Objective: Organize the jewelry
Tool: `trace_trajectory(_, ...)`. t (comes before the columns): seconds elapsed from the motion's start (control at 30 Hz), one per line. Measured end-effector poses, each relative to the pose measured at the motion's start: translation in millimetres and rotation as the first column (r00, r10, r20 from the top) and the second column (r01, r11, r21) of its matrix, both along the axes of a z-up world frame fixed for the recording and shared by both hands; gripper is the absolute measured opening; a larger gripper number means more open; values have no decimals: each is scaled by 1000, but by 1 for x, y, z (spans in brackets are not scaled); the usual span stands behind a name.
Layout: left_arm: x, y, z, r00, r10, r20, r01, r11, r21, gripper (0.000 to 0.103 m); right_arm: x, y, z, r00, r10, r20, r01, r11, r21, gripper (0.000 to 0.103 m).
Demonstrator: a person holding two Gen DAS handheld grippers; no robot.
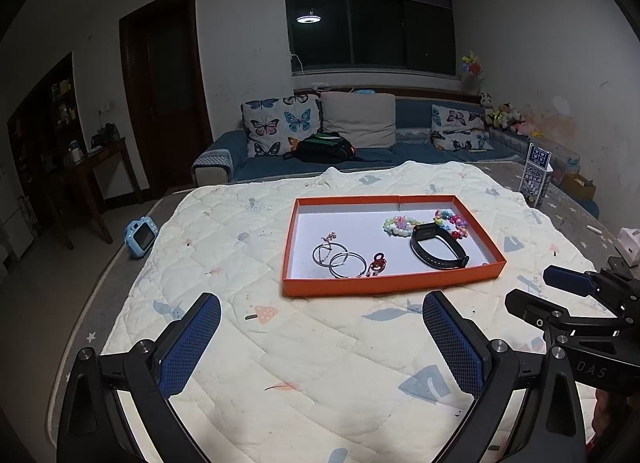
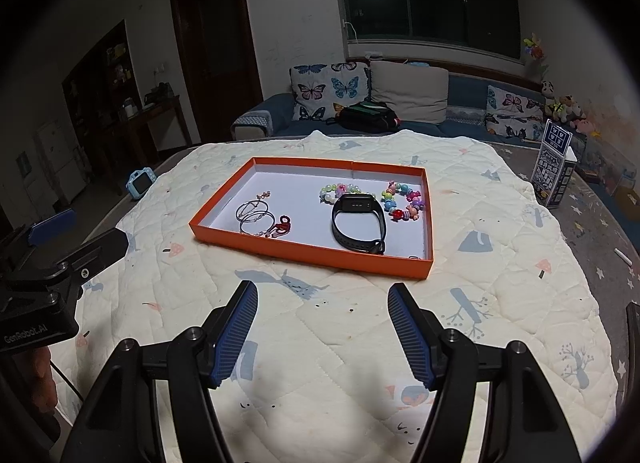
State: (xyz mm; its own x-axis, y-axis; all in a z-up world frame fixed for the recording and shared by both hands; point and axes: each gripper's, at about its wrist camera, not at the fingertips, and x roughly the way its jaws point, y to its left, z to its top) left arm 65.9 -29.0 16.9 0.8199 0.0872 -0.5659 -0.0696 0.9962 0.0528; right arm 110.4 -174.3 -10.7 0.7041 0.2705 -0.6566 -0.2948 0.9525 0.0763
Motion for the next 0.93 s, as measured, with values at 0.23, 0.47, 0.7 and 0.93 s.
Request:
trace_trajectory(0.23, 2, 0, -4, 1000, 6, -7, -6, 1000, 3, 103, 0, 1, 0, 1000, 2, -1, -2, 1000, -1, 74)
trace_trajectory(0.47, 3, 1, -5, 1000, 11, -9, -11, 1000, 3, 103, 0, 2, -1, 1000, 4, -3, -4, 1000, -1, 74)
trace_trajectory(0.7, 3, 2, -7, 1000, 16, -7, -16, 1000, 6, 103, 0, 3, -1, 1000, 7, -3, -7, 1000, 0, 74)
trace_trajectory(0.93, 2, 2, -6, 1000, 22, 6, -22, 1000, 12, 103, 1, 4, -1, 1000, 8, -2, -8, 1000, -1, 74)
